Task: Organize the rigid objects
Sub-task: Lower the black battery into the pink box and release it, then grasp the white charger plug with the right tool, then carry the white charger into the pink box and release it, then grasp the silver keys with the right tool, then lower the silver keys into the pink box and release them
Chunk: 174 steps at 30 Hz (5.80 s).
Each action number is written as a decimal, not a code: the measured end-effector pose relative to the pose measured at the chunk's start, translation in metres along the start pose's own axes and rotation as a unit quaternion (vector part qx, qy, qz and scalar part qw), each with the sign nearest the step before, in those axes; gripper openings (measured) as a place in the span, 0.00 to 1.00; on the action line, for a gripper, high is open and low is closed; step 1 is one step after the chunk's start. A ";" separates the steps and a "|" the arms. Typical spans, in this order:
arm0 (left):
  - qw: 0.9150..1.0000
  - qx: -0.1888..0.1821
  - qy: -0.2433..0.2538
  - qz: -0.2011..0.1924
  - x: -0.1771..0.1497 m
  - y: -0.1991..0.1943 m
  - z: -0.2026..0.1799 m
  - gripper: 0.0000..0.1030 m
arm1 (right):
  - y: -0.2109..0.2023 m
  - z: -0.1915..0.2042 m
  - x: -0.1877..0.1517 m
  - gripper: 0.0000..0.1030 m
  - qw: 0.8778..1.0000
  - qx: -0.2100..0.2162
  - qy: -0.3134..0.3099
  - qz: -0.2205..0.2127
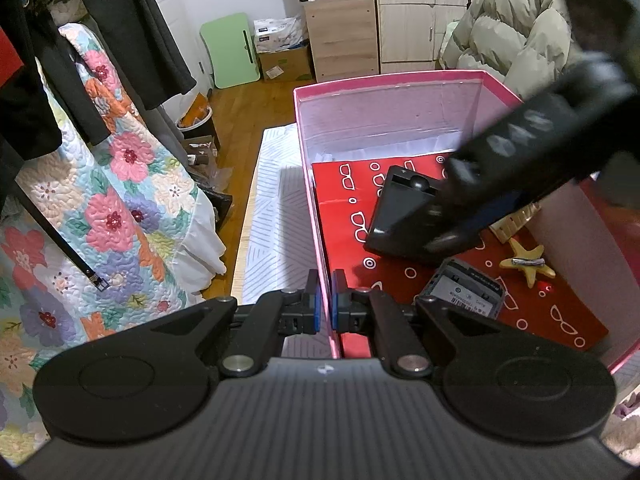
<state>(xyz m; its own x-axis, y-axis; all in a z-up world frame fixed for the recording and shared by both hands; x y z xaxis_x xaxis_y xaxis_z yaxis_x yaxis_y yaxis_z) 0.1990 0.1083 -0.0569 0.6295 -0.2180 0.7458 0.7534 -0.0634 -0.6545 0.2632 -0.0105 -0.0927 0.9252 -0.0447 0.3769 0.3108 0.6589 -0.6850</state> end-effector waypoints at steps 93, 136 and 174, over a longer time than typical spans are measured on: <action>1.000 0.001 -0.001 0.008 0.000 -0.004 -0.001 0.04 | 0.009 0.020 0.046 0.60 0.977 -0.079 -0.169 -0.106; 1.000 0.003 0.012 0.008 -0.001 -0.002 -0.003 0.04 | -0.104 -0.145 -0.002 0.60 0.933 -0.209 -0.174 -0.237; 1.000 0.000 0.018 0.006 0.000 -0.004 -0.006 0.04 | -0.180 -0.003 0.016 0.04 0.942 -0.055 -0.214 -0.253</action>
<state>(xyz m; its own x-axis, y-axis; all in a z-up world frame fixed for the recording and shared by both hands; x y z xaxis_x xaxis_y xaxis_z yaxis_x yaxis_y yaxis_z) 0.1948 0.1024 -0.0549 0.6316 -0.2534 0.7327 0.7455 -0.0608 -0.6637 0.2222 -0.1325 0.0348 0.4875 -0.0100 0.8730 0.7308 0.5519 -0.4018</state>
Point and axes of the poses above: each gripper's, at about its wrist camera, not at the fingertips, and y roughly the way its jaws point, z to its left, x to its top, the point moved 7 cm from there along y, roughly the way its jaws point, and after that the axes turned 9 degrees about -z, right-handed, at the moved point
